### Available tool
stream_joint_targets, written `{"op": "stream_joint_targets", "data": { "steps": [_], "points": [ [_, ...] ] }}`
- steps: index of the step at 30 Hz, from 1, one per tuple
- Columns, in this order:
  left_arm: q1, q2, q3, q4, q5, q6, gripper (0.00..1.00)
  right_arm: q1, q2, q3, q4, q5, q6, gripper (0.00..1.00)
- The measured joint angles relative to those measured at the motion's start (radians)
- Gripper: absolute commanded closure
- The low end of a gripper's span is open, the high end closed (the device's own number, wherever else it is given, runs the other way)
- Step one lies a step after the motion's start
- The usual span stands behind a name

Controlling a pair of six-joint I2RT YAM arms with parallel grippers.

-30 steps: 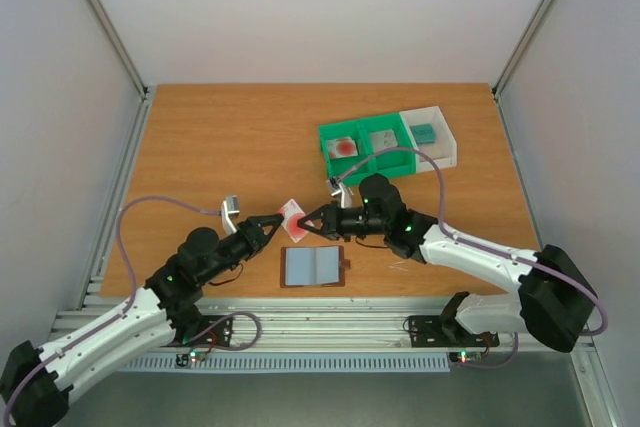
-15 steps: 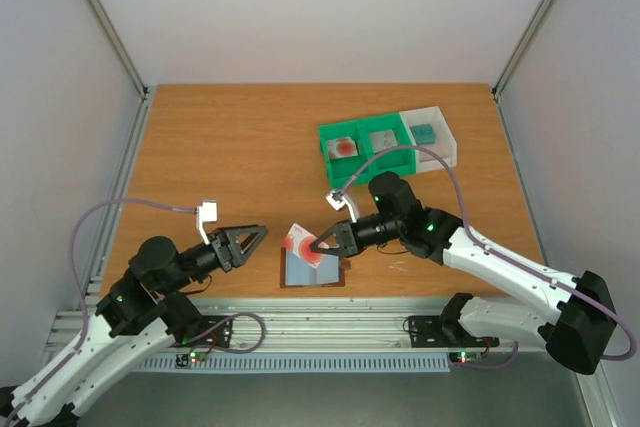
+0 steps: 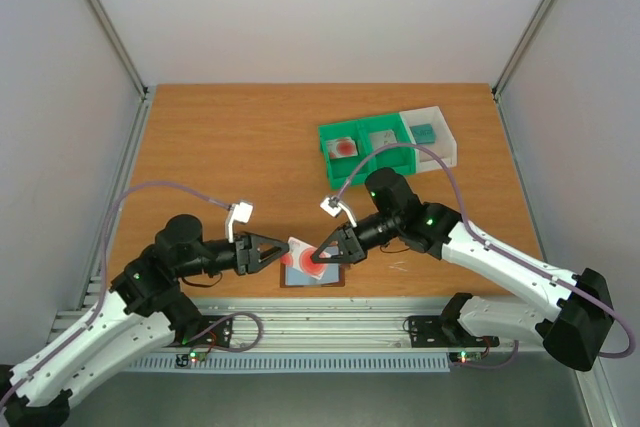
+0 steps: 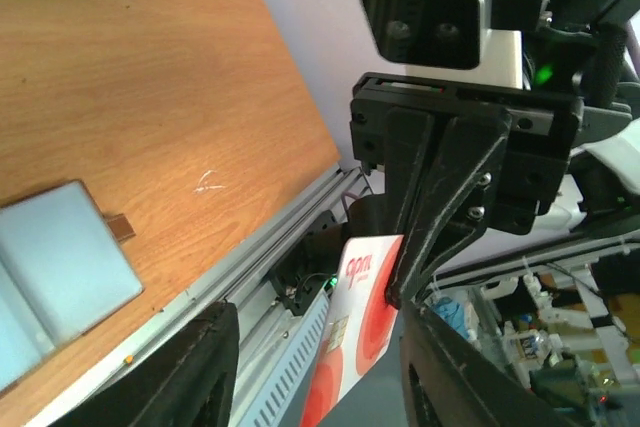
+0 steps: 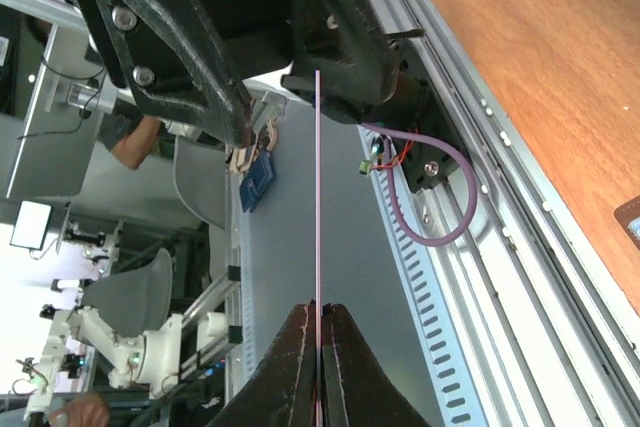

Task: Take the credit cards out of the card holder

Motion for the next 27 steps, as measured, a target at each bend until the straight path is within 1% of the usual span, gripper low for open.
{"op": "stream_joint_targets", "data": {
  "steps": [1, 3, 6, 7, 8, 9, 12, 14, 16, 18, 20, 25, 27],
  "points": [
    [0.000, 0.007, 0.000, 0.012, 0.010, -0.005, 0.71, 0.000, 0.000, 0.001, -0.006, -0.002, -0.010, 0.97],
    [0.000, 0.026, -0.005, 0.043, 0.028, -0.013, 0.80, 0.000, 0.000, 0.003, -0.018, -0.005, -0.021, 0.96],
    [0.000, 0.042, -0.036, 0.115, 0.053, -0.053, 0.86, 0.000, 0.001, 0.007, -0.035, -0.006, -0.039, 0.95],
    [0.000, 0.047, -0.048, 0.136, 0.062, -0.069, 0.90, 0.000, 0.001, 0.007, -0.041, -0.006, -0.044, 0.95],
    [0.000, 0.059, -0.064, 0.163, 0.078, -0.083, 0.97, 0.000, 0.001, 0.008, -0.051, -0.005, -0.053, 0.95],
    [0.000, 0.070, -0.072, 0.180, 0.092, -0.100, 0.99, 0.000, 0.001, 0.010, -0.060, -0.002, -0.060, 0.94],
    [0.002, 0.104, -0.081, 0.236, 0.137, -0.130, 1.00, -0.003, 0.002, 0.013, -0.111, 0.018, -0.078, 0.93],
    [0.002, 0.111, -0.081, 0.262, 0.151, -0.140, 1.00, -0.004, 0.005, 0.018, -0.126, 0.026, -0.087, 0.89],
    [0.003, 0.114, -0.081, 0.275, 0.153, -0.148, 1.00, -0.003, 0.004, 0.029, -0.132, 0.042, -0.096, 0.82],
    [0.002, 0.116, -0.081, 0.291, 0.152, -0.152, 0.99, -0.003, 0.000, 0.033, -0.132, 0.069, -0.099, 0.72],
    [0.002, 0.116, -0.081, 0.301, 0.148, -0.155, 1.00, -0.003, -0.008, 0.033, -0.126, 0.106, -0.092, 0.64],
    [0.002, 0.116, -0.081, 0.303, 0.102, -0.154, 1.00, -0.003, -0.042, 0.010, -0.050, 0.184, -0.018, 0.52],
    [0.002, 0.116, -0.081, 0.307, 0.069, -0.154, 1.00, -0.003, -0.062, -0.017, -0.001, 0.214, 0.028, 0.49]
  ]
}}
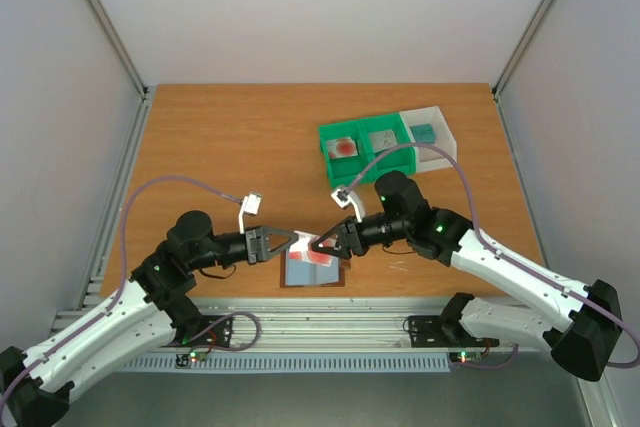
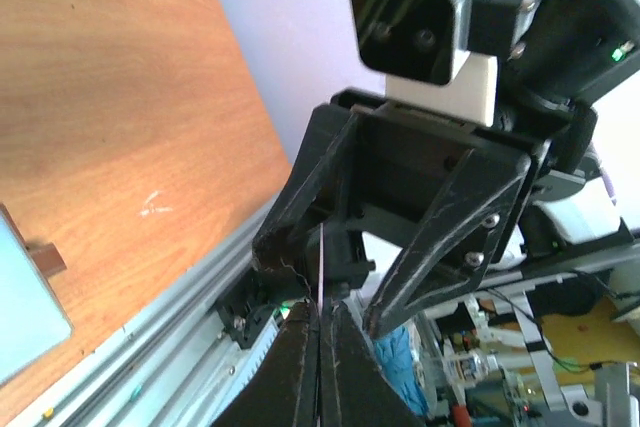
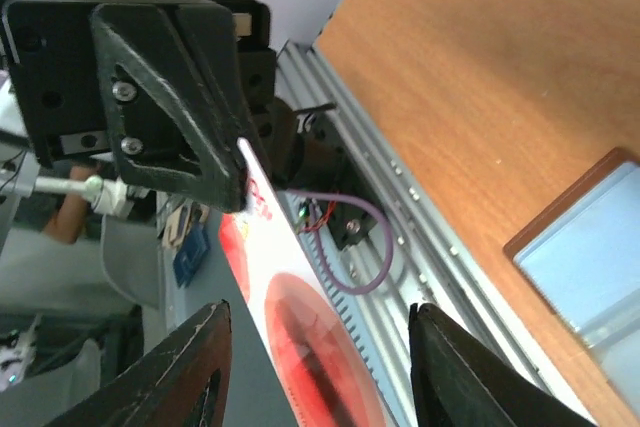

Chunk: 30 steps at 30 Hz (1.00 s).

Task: Take the credit cards out of the card holder

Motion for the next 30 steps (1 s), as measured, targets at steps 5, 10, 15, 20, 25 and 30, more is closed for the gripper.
{"op": "stream_joint_targets", "data": {
  "steps": [5, 10, 15, 20, 25, 30],
  "points": [
    [0.000, 0.003, -0.005, 0.067, -0.082, -0.011, 1.00, 0.000, -0.031, -0.055, 0.080, 0.085, 0.115, 0.47],
    [0.000, 0.007, -0.048, 0.167, -0.175, -0.043, 0.99, 0.000, -0.042, -0.075, 0.155, 0.132, 0.214, 0.50],
    [0.000, 0.007, -0.082, 0.214, -0.241, -0.073, 1.00, 0.000, -0.085, -0.100, 0.214, 0.152, 0.287, 0.55],
    [-0.001, 0.001, -0.095, 0.259, -0.277, -0.095, 1.00, 0.000, -0.123, -0.114, 0.252, 0.174, 0.337, 0.60],
    [-0.001, -0.008, -0.118, 0.283, -0.299, -0.112, 1.00, 0.000, -0.120, -0.158, 0.335, 0.182, 0.409, 0.67],
    [-0.001, -0.022, -0.134, 0.291, -0.328, -0.128, 1.00, 0.000, -0.097, -0.220, 0.415, 0.188, 0.473, 0.75]
  ]
}}
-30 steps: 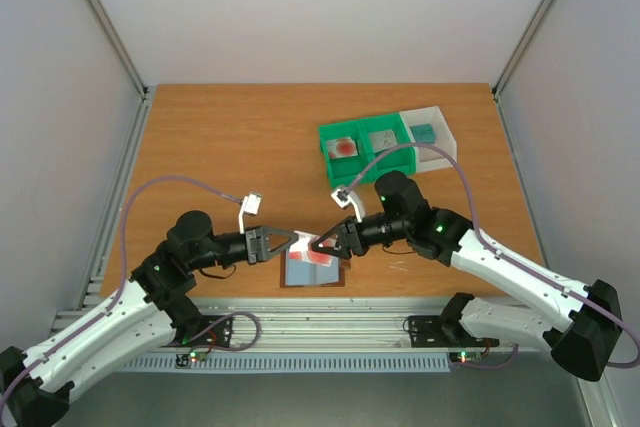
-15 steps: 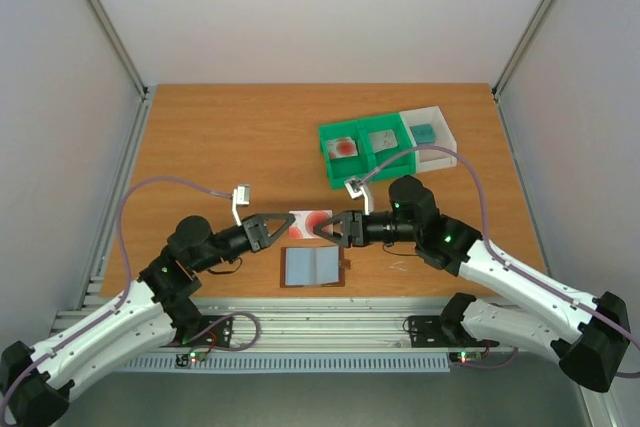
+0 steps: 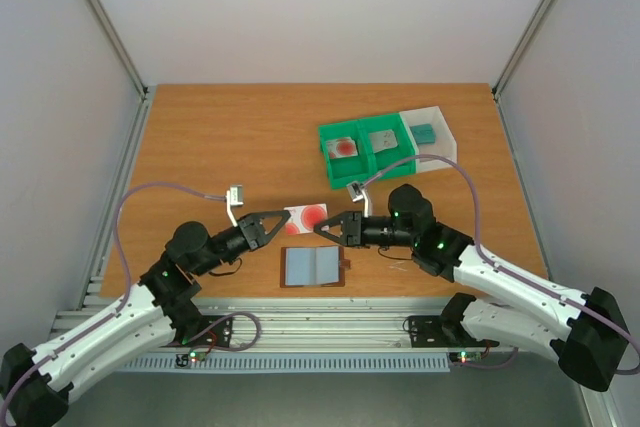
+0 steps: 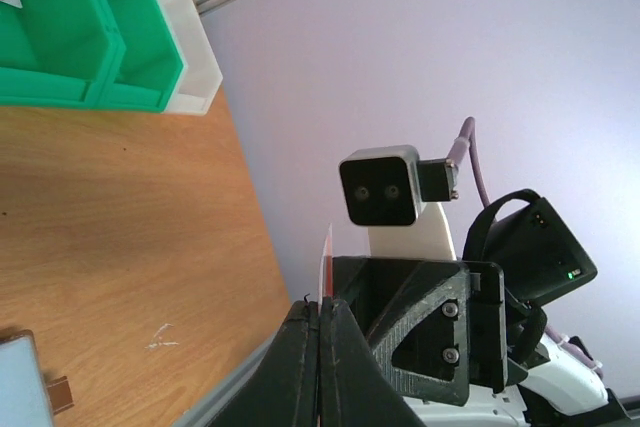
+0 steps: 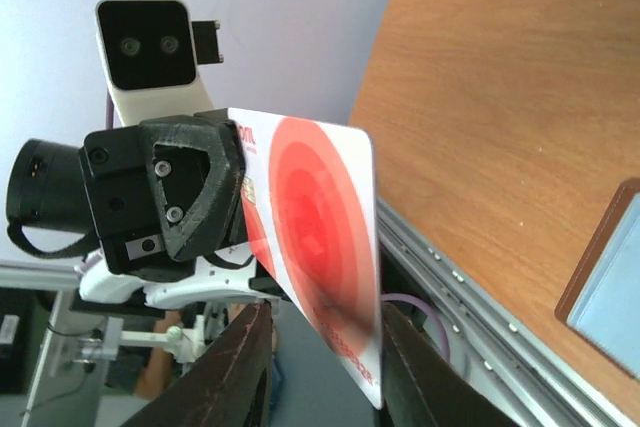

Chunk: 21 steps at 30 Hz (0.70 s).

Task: Take the credit cards out of the card holder

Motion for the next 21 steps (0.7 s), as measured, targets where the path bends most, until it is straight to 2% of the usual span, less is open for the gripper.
{"op": "stream_joint_targets", "data": {
  "steps": [9, 17, 21],
  "points": [
    [0.000, -0.012, -0.015, 0.000, -0.029, -0.015, 1.00, 0.000, 0.008, -0.045, 0.089, 0.025, 0.076, 0.84],
    [0.000, -0.025, -0.018, 0.000, -0.034, -0.018, 1.00, 0.000, -0.021, -0.075, 0.117, 0.072, 0.108, 0.84],
    [0.000, -0.026, -0.018, -0.001, -0.034, -0.018, 1.00, 0.000, -0.046, -0.091, 0.121, 0.099, 0.116, 0.91]
  ]
}}
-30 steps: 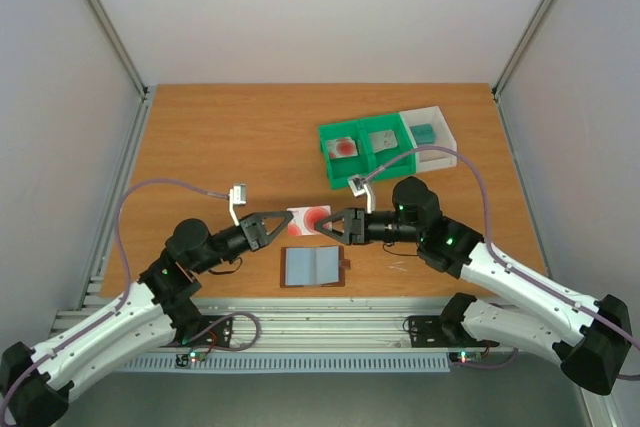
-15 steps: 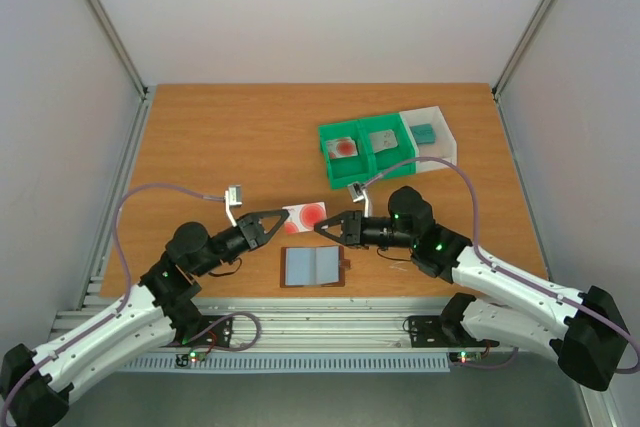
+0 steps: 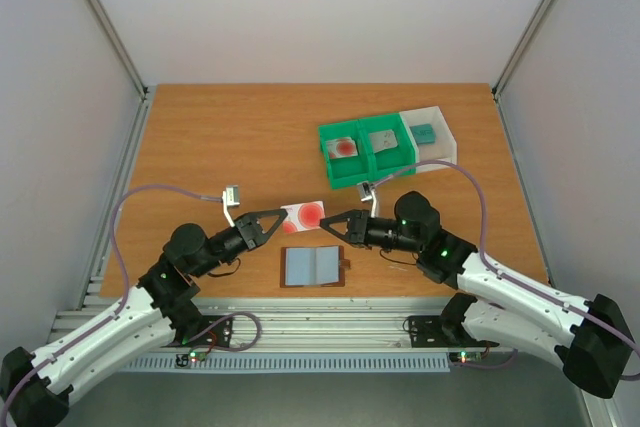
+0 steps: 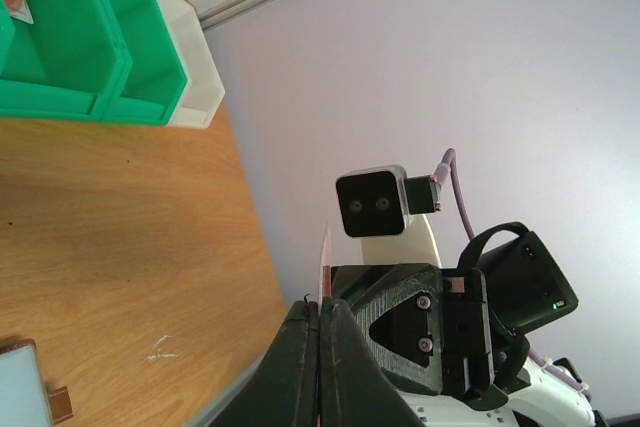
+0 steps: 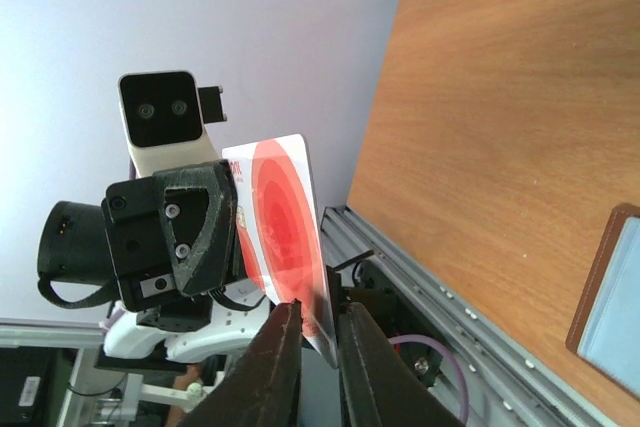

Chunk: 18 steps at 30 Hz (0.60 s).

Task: Take the credit cards out of the card holder

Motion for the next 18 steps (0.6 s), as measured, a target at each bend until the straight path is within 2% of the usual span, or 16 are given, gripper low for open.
{"op": "stream_joint_targets", "data": {
  "steps": [3, 7, 8, 10, 14, 18],
  "points": [
    [0.000, 0.000, 0.000, 0.000, 0.000, 0.000, 0.99, 0.000, -0.012, -0.004, 0.001, 0.015, 0.002, 0.99],
    [0.000, 0.000, -0.001, -0.003, -0.005, 0.000, 0.99, 0.000, -0.016, -0.008, 0.020, 0.018, 0.003, 0.99],
    [0.000, -0.001, -0.002, -0.004, -0.007, 0.000, 0.96, 0.000, -0.017, -0.010, 0.024, 0.018, 0.003, 0.99],
    [0.000, -0.005, -0.003, -0.008, -0.010, 0.000, 0.82, 0.000, -0.017, -0.011, 0.030, 0.018, 0.002, 0.99],
    [0.000, -0.010, -0.003, -0.039, -0.016, 0.007, 0.42, 0.000, -0.019, -0.014, 0.030, 0.022, -0.003, 0.99],
    [0.000, -0.033, -0.003, -0.110, -0.027, 0.023, 0.26, 0.000, -0.031, -0.012, -0.019, 0.043, -0.035, 0.99]
  ]
}}
